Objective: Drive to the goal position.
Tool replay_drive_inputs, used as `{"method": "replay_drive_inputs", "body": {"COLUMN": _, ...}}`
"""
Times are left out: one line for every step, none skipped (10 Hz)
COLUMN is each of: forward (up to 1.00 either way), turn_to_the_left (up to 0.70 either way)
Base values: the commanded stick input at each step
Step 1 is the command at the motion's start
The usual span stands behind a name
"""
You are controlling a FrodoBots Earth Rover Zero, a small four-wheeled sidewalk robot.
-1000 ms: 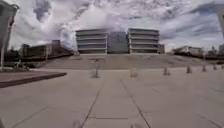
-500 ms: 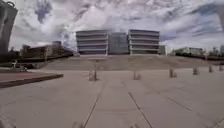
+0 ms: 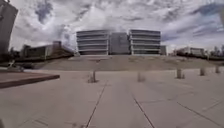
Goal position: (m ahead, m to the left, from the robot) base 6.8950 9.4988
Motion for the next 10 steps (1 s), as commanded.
{"method": "replay_drive_inputs", "body": {"forward": 1.0, "turn_to_the_left": 0.0}}
{"method": "replay_drive_inputs", "body": {"forward": 1.0, "turn_to_the_left": 0.0}}
{"method": "replay_drive_inputs", "body": {"forward": 1.0, "turn_to_the_left": 0.0}}
{"method": "replay_drive_inputs", "body": {"forward": 1.0, "turn_to_the_left": 0.0}}
{"method": "replay_drive_inputs", "body": {"forward": 1.0, "turn_to_the_left": 0.0}}
{"method": "replay_drive_inputs", "body": {"forward": 1.0, "turn_to_the_left": 0.0}}
{"method": "replay_drive_inputs", "body": {"forward": 1.0, "turn_to_the_left": 0.0}}
{"method": "replay_drive_inputs", "body": {"forward": 1.0, "turn_to_the_left": 0.0}}
{"method": "replay_drive_inputs", "body": {"forward": 1.0, "turn_to_the_left": 0.0}}
{"method": "replay_drive_inputs", "body": {"forward": 1.0, "turn_to_the_left": 0.0}}
